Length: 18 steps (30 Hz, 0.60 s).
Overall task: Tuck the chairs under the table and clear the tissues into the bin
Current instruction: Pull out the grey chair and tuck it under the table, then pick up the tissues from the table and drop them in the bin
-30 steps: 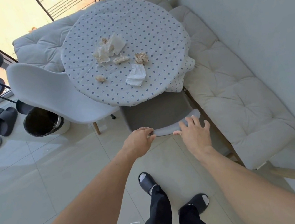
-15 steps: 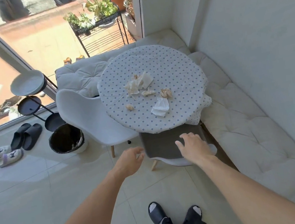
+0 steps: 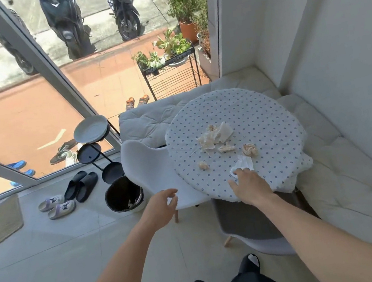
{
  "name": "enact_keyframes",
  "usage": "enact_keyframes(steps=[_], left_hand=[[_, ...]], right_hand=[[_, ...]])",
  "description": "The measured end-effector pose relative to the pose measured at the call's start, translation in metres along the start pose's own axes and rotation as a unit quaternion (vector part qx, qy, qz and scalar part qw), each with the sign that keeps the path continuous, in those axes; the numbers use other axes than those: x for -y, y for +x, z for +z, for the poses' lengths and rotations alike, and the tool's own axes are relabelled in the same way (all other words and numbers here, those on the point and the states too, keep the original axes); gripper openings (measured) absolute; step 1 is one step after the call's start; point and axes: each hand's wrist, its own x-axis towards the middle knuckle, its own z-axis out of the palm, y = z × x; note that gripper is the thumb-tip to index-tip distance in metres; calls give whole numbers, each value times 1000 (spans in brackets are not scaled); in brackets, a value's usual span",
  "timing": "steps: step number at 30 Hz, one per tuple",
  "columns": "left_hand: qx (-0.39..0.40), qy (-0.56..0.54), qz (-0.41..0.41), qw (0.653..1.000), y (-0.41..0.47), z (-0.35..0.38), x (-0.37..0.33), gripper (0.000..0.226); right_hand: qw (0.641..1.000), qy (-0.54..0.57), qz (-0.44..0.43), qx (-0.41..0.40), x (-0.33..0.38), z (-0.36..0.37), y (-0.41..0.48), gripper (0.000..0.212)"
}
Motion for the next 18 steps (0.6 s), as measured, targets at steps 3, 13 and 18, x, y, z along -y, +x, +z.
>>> enact_keyframes(steps=[3, 13, 18], left_hand=[[-17, -22, -14, 1000, 10, -19, 9, 41], [32, -33, 9, 999, 93, -64, 47, 41], [101, -22, 58, 993, 151, -89, 63, 40]], right_hand=[[1000, -6, -9, 8, 14, -3, 22, 50], [999, 2, 49, 21, 55, 9, 76, 50], [990, 29, 138, 8, 78, 19, 86, 58]])
